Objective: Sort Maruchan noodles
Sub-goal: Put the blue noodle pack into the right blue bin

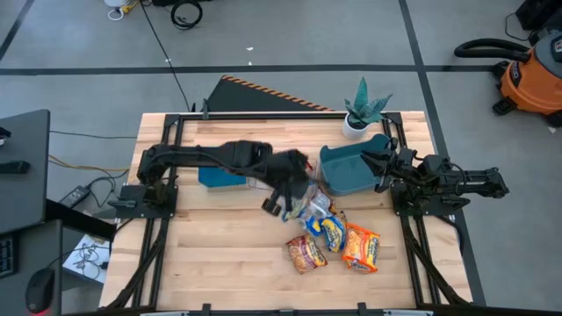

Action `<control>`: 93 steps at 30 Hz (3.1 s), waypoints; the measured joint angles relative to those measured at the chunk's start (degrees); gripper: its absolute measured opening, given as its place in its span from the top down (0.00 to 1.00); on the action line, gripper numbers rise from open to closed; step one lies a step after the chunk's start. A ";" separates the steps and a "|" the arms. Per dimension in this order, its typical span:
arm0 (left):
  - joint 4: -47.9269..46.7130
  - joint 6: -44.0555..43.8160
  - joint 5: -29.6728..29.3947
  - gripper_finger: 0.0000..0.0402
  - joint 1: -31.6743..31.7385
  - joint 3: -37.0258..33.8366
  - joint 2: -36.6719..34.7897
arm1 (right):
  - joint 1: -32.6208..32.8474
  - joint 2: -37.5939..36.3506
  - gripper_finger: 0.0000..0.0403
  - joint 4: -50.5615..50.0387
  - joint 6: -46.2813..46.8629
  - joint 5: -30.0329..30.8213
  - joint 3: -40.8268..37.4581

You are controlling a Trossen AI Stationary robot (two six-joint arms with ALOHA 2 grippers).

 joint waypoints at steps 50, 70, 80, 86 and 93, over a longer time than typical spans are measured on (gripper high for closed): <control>80.72 -0.64 9.42 0.98 15.80 -23.96 15.35 | 0.02 -0.02 0.81 2.93 0.67 -0.60 0.00; 71.71 -0.74 7.26 0.52 14.74 -23.93 9.36 | 0.15 3.45 0.81 0.83 6.28 -6.47 0.02; 53.97 -0.72 11.18 0.67 12.31 -23.93 1.04 | 3.55 23.66 0.81 -3.73 6.02 -6.19 10.33; 45.47 0.00 4.23 0.72 8.50 -24.00 0.42 | 7.00 37.77 0.81 -10.45 5.58 -6.00 18.16; 35.72 -0.60 -0.35 0.78 5.14 -24.01 0.40 | 11.17 50.40 0.81 -20.53 7.02 -6.63 29.16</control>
